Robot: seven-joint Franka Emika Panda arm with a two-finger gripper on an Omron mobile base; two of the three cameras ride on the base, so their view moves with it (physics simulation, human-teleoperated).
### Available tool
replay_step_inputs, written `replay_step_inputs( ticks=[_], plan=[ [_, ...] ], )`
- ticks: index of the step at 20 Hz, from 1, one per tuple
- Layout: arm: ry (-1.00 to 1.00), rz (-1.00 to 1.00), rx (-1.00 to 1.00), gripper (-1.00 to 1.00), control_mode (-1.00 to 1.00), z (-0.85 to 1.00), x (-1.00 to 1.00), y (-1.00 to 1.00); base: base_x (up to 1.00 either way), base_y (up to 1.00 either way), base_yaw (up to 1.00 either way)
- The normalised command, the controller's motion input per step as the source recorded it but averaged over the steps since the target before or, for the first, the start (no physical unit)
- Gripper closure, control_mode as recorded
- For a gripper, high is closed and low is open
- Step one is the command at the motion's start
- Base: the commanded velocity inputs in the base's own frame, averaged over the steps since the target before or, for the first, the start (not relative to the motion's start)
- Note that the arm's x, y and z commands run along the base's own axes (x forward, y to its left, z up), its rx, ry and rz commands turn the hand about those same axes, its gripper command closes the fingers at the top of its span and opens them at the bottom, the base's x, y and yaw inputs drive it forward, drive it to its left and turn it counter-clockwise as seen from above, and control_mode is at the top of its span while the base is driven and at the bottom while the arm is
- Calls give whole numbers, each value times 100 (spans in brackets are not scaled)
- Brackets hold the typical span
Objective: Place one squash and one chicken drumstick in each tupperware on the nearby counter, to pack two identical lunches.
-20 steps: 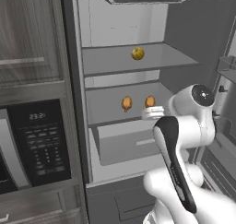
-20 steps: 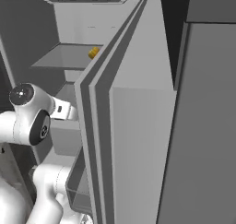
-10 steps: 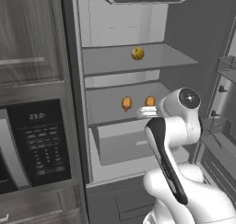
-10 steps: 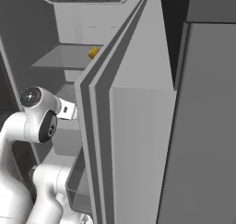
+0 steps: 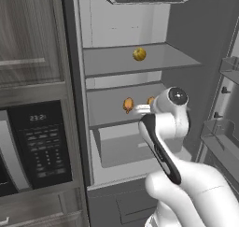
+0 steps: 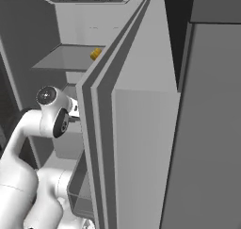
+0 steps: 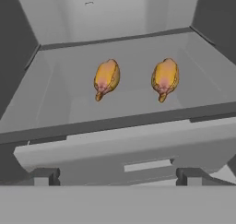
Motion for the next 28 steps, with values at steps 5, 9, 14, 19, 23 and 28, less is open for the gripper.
replay_step_inputs(
  ticks=[5,9,14,19,23,28],
  plan=[
    [6,0,0,-100,-100,-19,56,13,0,0,0],
    [4,0,0,-100,-100,-15,53,12,0,0,0],
    [1,0,0,-100,-100,-17,45,8,0,0,0],
    [-1,0,0,-100,-100,-26,23,5,0,0,0],
    [-2,0,0,-100,-100,-16,26,2,0,0,0],
    [0,0,0,-100,-100,-8,35,0,0,0,0]
  ],
)
